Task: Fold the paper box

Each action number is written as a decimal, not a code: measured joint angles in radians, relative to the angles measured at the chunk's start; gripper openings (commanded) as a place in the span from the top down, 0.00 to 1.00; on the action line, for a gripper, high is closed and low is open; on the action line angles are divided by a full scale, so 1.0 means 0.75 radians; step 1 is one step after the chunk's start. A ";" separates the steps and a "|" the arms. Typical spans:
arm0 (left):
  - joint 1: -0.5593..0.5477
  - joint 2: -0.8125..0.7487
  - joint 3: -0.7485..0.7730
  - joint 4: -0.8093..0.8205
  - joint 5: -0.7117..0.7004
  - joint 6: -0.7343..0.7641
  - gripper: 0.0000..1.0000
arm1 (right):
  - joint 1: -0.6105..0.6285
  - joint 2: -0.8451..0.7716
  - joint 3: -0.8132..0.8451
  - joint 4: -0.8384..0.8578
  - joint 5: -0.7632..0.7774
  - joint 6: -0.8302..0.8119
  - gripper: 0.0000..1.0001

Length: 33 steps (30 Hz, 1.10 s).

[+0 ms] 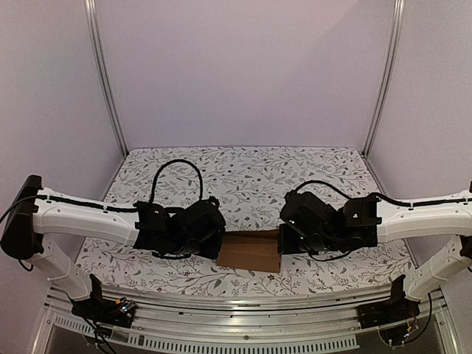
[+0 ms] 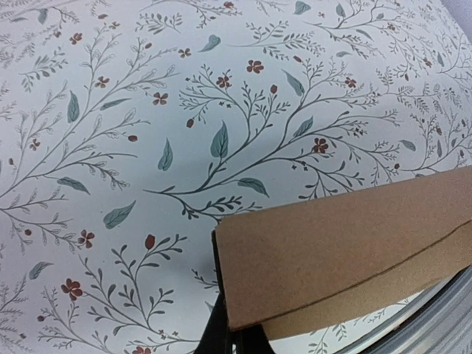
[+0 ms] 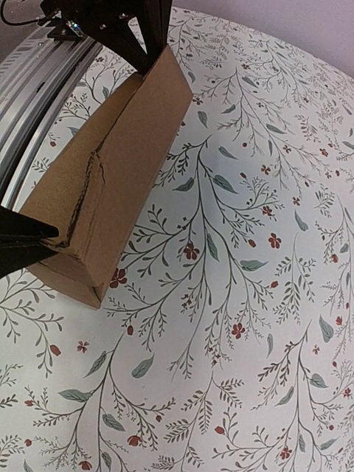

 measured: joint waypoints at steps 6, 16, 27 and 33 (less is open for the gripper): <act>-0.003 0.001 0.000 -0.003 -0.007 0.000 1.00 | -0.002 0.006 0.001 0.009 -0.001 0.022 1.00; -0.006 0.005 0.004 -0.003 -0.013 0.001 1.00 | -0.008 0.017 0.001 0.020 0.001 0.051 1.00; -0.009 0.012 0.009 -0.004 -0.017 0.002 1.00 | -0.009 0.033 0.002 0.072 -0.018 0.074 1.00; -0.009 0.016 0.014 -0.011 -0.024 0.002 1.00 | -0.009 0.033 0.002 0.091 -0.018 0.075 1.00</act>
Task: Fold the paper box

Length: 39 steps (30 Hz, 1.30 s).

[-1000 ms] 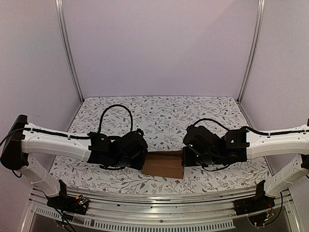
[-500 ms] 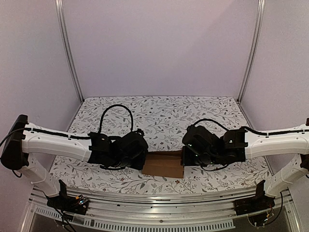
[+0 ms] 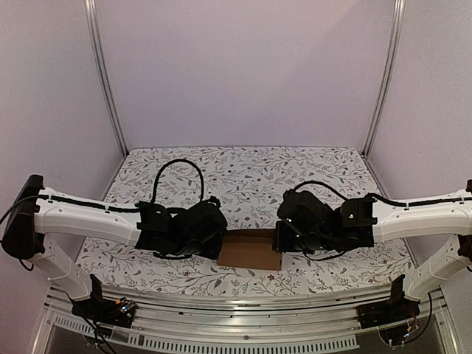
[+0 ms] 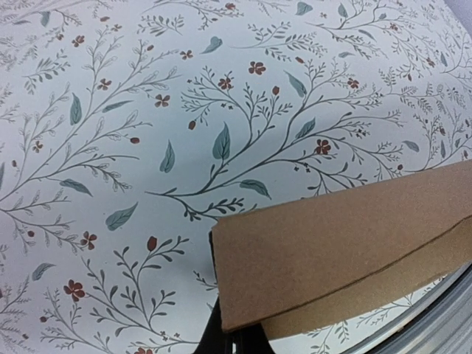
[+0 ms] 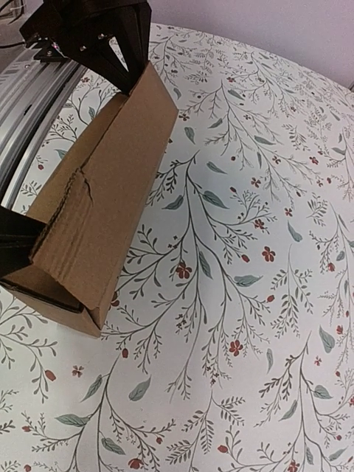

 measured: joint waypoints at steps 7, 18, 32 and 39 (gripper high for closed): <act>-0.001 0.005 0.005 0.001 0.000 0.004 1.00 | 0.000 -0.013 -0.022 0.005 -0.002 -0.011 1.00; -0.013 0.048 0.030 0.072 0.050 0.019 1.00 | 0.010 -0.235 -0.184 0.018 -0.057 -0.060 1.00; -0.024 0.096 0.077 0.098 0.081 0.026 1.00 | 0.012 -0.372 -0.347 0.049 -0.147 -0.061 1.00; -0.025 0.103 0.083 0.102 0.089 0.029 1.00 | 0.013 -0.446 -0.409 0.071 -0.202 -0.061 1.00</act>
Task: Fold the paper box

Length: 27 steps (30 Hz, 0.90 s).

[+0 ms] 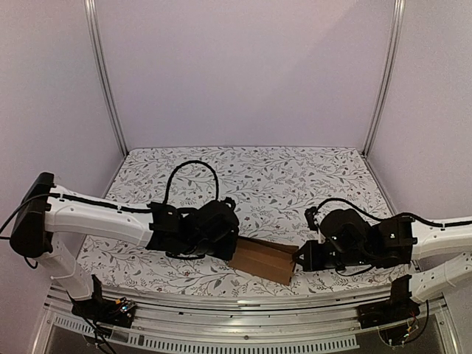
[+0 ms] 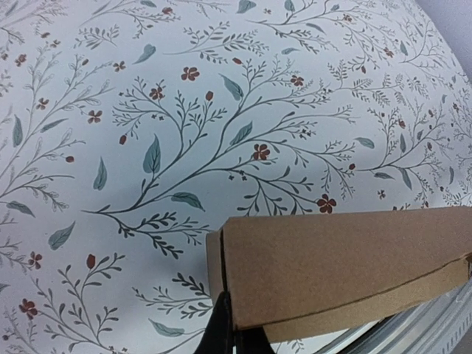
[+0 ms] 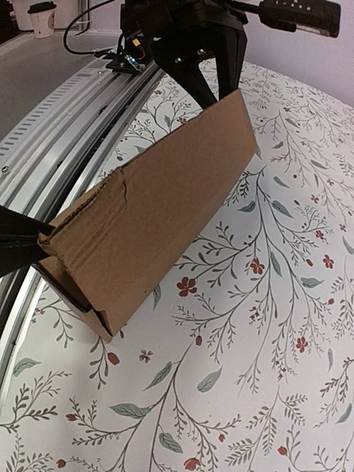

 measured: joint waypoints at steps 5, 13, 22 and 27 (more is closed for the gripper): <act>-0.004 0.005 0.004 0.010 0.017 0.001 1.00 | 0.003 -0.067 -0.041 -0.002 -0.018 0.006 1.00; -0.009 0.010 0.007 0.022 0.032 0.001 1.00 | 0.004 -0.125 -0.064 -0.019 -0.047 0.016 1.00; -0.010 0.013 0.010 0.027 0.039 0.005 1.00 | 0.004 -0.138 -0.083 -0.025 -0.082 0.015 1.00; -0.010 0.021 0.019 0.026 0.043 0.015 1.00 | 0.004 -0.158 -0.104 -0.024 -0.098 0.013 1.00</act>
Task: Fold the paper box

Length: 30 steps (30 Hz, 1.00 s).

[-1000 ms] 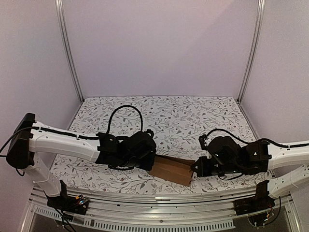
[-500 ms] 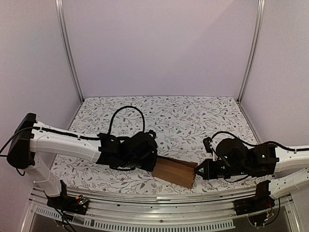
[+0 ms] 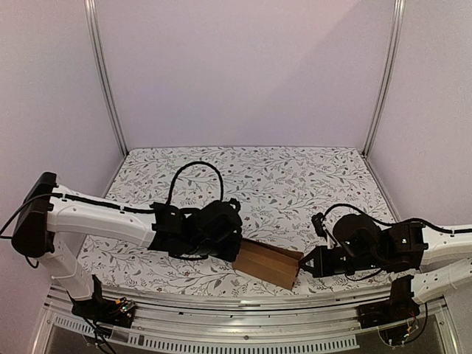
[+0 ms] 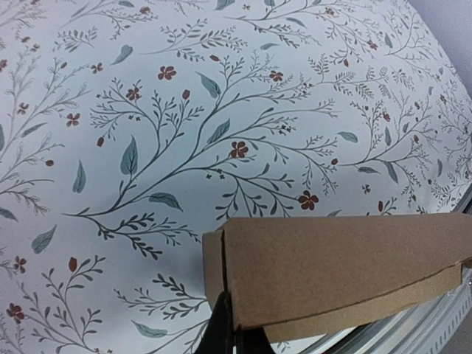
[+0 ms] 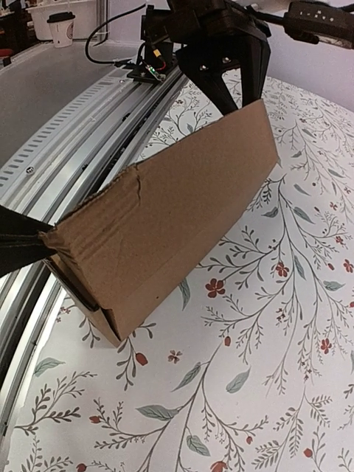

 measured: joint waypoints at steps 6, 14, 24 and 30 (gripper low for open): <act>-0.002 0.017 0.019 -0.004 0.003 0.010 1.00 | 0.000 -0.035 -0.030 0.007 -0.027 -0.005 1.00; -0.002 0.033 0.037 -0.007 0.008 0.016 1.00 | 0.000 -0.066 -0.050 0.006 -0.055 -0.014 1.00; -0.005 0.038 0.039 -0.001 0.017 0.016 1.00 | 0.000 -0.111 -0.067 -0.021 -0.089 -0.019 1.00; -0.012 0.041 0.040 0.009 0.028 0.016 1.00 | 0.001 -0.155 -0.085 -0.047 -0.091 -0.019 1.00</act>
